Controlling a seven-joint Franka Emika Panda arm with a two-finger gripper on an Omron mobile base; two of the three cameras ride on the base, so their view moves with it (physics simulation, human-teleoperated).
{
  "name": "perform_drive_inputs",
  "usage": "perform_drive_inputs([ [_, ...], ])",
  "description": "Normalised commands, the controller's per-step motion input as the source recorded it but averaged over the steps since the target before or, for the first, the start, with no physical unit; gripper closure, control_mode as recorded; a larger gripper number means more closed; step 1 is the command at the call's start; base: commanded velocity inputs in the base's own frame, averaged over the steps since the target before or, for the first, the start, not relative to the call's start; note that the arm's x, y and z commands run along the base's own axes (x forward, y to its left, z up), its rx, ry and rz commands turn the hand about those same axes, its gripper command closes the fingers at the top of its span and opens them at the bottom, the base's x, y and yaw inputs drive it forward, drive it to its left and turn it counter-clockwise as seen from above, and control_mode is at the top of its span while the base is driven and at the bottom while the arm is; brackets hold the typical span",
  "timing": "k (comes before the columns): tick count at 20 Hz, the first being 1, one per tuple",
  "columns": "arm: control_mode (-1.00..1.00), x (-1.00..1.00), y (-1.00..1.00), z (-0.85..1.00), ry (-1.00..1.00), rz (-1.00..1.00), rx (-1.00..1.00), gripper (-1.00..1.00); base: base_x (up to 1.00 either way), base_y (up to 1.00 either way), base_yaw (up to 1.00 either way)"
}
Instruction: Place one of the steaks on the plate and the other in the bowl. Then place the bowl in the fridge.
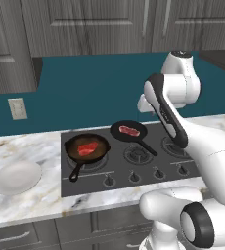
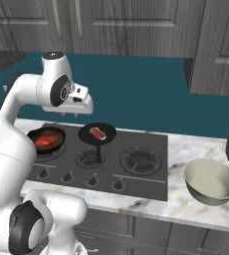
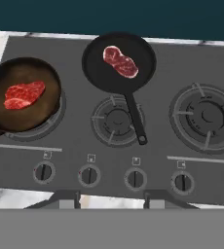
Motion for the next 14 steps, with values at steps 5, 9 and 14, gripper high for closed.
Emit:
perform_drive_inputs([
  [5, -1.0, 0.27, -0.02, -0.14, 0.01, 0.07, 0.0, -1.0, 0.0, 0.0, 0.0],
  [9, -1.0, 0.4, -0.22, -0.47, 0.0, 0.11, 0.0, -1.0, 0.0, 0.0, 0.0],
  [14, -1.0, 0.5, -0.09, -0.36, 0.0, 0.13, 0.0, -1.0, 0.0, 0.0, 0.0],
])
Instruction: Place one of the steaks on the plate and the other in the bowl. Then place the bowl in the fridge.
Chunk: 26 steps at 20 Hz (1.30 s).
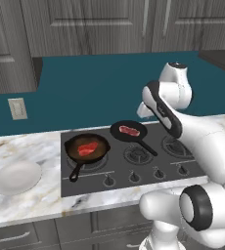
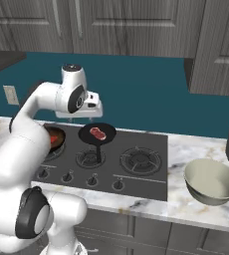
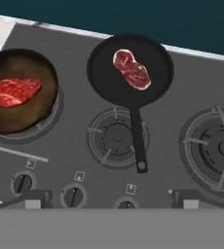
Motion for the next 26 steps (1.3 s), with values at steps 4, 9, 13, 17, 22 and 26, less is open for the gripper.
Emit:
perform_drive_inputs([
  [4, -1.0, 0.36, 0.0, -0.52, 0.07, 0.08, -0.03, -1.0, 0.0, 0.0, 0.0],
  [9, -1.0, 0.69, 0.03, -0.5, 0.11, 0.06, -0.05, -1.0, 0.0, 0.0, 0.0],
  [13, -1.0, 0.93, 0.1, -0.44, 0.08, 0.06, -0.03, -1.0, 0.0, 0.0, 0.0],
  [17, -1.0, 1.0, 0.0, -0.37, 0.05, 0.05, 0.0, -1.0, 0.0, 0.0, 0.0],
  [22, -1.0, 0.72, 0.0, -0.29, 0.01, 0.06, -0.01, -1.0, 0.0, 0.0, 0.0],
  [26, -1.0, 0.76, 0.0, -0.36, 0.0, 0.07, 0.0, -1.0, 0.0, 0.0, 0.0],
])
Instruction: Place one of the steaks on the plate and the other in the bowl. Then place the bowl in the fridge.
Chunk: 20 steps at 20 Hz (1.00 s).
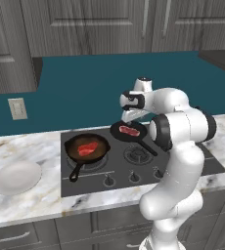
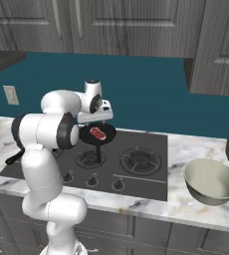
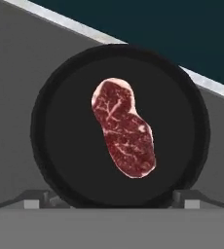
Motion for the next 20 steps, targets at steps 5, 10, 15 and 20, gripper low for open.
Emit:
perform_drive_inputs([
  [5, -1.0, 0.5, 0.0, -0.55, 0.02, 0.03, -0.05, -1.0, 0.0, 0.0, 0.0],
  [10, -1.0, 0.21, 0.0, -0.38, 0.09, 0.02, -0.05, -1.0, 0.0, 0.0, 0.0],
  [15, -1.0, 0.0, 0.0, -0.33, 0.11, 0.0, 0.0, -1.0, 0.0, 0.0, 0.0],
  [20, -1.0, 0.0, 0.0, -0.49, 0.04, 0.0, 0.0, -1.0, 0.0, 0.0, 0.0],
])
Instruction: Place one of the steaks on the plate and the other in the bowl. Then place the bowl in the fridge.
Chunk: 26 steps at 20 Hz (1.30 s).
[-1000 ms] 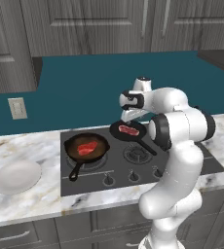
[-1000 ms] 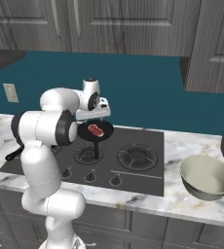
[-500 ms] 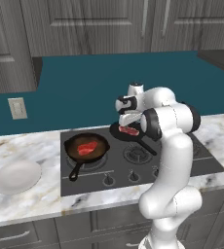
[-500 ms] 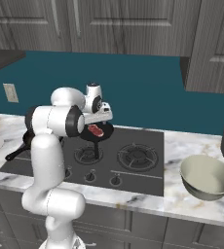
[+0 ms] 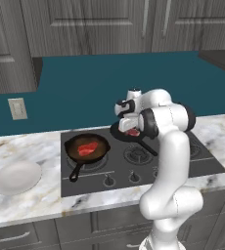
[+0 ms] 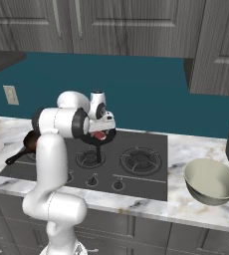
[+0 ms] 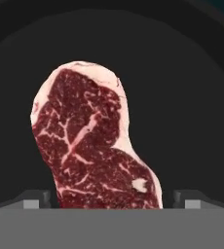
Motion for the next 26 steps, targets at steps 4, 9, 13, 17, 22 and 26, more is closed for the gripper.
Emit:
perform_drive_inputs([
  [4, -1.0, 0.08, -0.02, -0.25, 0.0, 0.0, 0.0, -1.0, 0.0, 0.0, 0.0],
  [9, -1.0, 0.05, 0.0, -0.2, 0.0, 0.0, 0.0, -1.0, 0.0, 0.0, 0.0],
  [13, -1.0, 0.0, 0.0, -0.14, 0.01, 0.01, 0.0, -1.0, 0.0, 0.0, 0.0],
  [17, -1.0, 0.0, 0.0, -0.22, 0.06, 0.0, 0.0, 1.0, 0.0, 0.0, 0.0],
  [22, -1.0, 0.0, 0.0, -0.13, 0.04, 0.0, 0.0, 1.0, 0.0, 0.0, 0.0],
  [26, -1.0, 0.0, -0.05, -0.01, 0.01, -0.01, 0.0, 1.0, 0.0, 0.0, 0.0],
])
